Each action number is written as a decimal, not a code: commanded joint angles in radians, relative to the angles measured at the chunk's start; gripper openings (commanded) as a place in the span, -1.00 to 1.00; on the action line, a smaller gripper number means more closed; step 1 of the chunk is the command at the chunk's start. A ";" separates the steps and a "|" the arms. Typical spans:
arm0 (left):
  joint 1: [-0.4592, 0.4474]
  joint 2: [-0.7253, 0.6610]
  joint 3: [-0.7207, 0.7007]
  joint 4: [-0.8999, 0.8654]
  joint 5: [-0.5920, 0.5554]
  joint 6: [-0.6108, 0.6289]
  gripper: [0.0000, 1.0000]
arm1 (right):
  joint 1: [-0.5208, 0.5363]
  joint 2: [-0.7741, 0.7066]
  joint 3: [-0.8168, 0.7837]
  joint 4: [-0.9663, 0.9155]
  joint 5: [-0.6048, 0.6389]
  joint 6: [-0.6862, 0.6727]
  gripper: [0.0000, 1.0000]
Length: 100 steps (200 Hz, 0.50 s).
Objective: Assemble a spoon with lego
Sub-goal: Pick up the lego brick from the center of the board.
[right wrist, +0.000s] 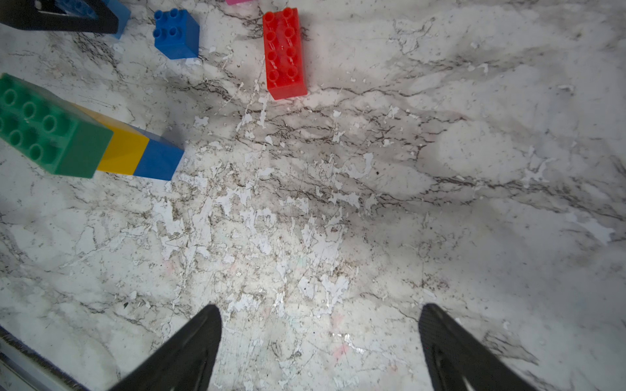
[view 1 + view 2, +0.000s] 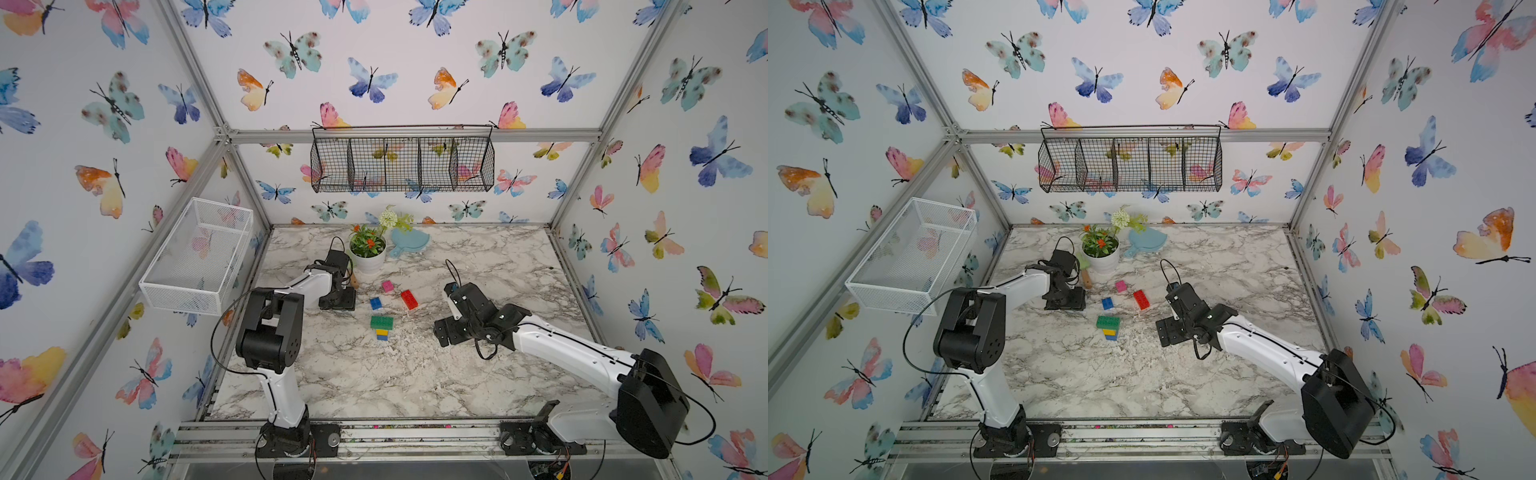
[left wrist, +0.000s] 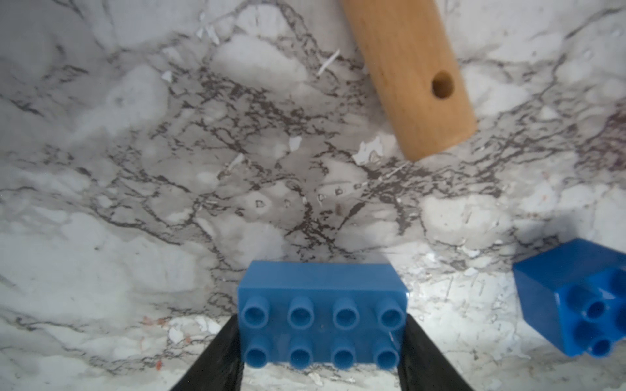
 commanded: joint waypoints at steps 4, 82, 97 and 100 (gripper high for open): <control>0.002 -0.013 0.016 -0.020 -0.002 -0.003 0.10 | -0.003 0.007 0.007 0.000 -0.008 0.004 0.88; -0.066 -0.321 -0.034 -0.197 -0.019 -0.075 -0.02 | -0.003 -0.060 -0.030 -0.023 -0.081 -0.030 0.88; -0.117 -0.405 -0.066 -0.225 0.004 -0.093 -0.02 | -0.003 -0.066 -0.038 -0.031 -0.090 -0.031 0.88; -0.127 -0.418 -0.068 -0.236 0.012 -0.098 -0.01 | -0.003 -0.067 -0.040 -0.034 -0.091 -0.031 0.88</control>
